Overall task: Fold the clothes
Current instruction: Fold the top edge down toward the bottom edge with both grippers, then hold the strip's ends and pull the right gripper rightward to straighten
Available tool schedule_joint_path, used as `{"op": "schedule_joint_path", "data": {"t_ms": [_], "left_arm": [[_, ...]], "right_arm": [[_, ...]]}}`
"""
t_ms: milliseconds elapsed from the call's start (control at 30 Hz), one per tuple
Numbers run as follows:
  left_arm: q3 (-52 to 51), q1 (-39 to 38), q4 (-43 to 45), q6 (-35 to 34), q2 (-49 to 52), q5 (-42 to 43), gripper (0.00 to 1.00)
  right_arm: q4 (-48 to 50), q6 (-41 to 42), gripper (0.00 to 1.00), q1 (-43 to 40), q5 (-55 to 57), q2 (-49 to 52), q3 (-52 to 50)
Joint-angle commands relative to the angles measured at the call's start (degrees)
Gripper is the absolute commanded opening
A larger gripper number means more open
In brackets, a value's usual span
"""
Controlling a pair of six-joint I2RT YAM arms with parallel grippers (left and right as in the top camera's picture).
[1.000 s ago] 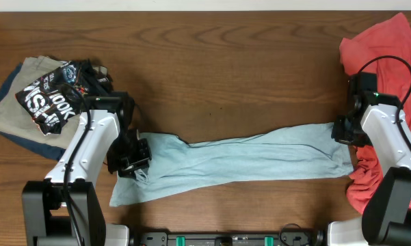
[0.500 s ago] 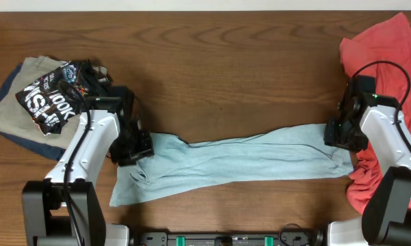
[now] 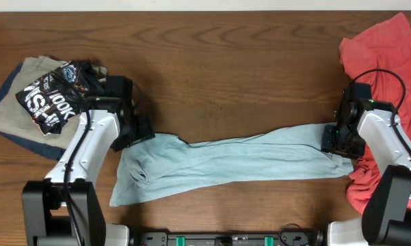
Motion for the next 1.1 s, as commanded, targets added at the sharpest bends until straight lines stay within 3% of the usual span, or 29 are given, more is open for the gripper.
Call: {"op": "schedule_joint_path", "data": {"t_ms": [0,200,367,500,567,633,700,733,1067], "left_arm": [[0.63,0.35,2.27,-1.16,0.44,-3.23,0.69],[0.63,0.28,4.66,-1.07,5.01,-2.43,0.7],[0.63,0.28,7.67,1.25,10.14,5.27,0.7],[0.63,0.17,8.2,1.22,12.57,6.64,0.69],[0.63,0.17,7.5,1.22,12.72,6.78,0.57],[0.63,0.17,6.69,1.22,12.72,6.78,0.38],[0.66,0.17,6.27,1.22,12.72,6.78,0.12],[0.66,0.17,6.27,1.22,12.68,6.93,0.06],[4.26,0.17,3.69,0.92,3.06,10.38,0.06]], "right_arm": [[0.15,0.63,0.47,-0.63,-0.26,-0.42,-0.28],[0.44,0.63,0.47,-0.63,-0.26,-0.42,-0.28],[0.74,0.63,0.47,-0.66,-0.24,-0.42,-0.28],[0.74,0.61,0.47,-0.66,-0.26,-0.42,-0.28],[0.74,0.61,0.47,-0.66,-0.24,-0.42,-0.28],[0.79,0.61,0.47,-0.66,-0.24,-0.42,-0.28],[0.81,0.61,0.47,-0.66,-0.24,-0.42,-0.28],[0.81,0.61,0.47,-0.66,-0.24,-0.42,-0.28],[0.79,0.61,0.47,-0.66,-0.22,-0.42,-0.28]]}}
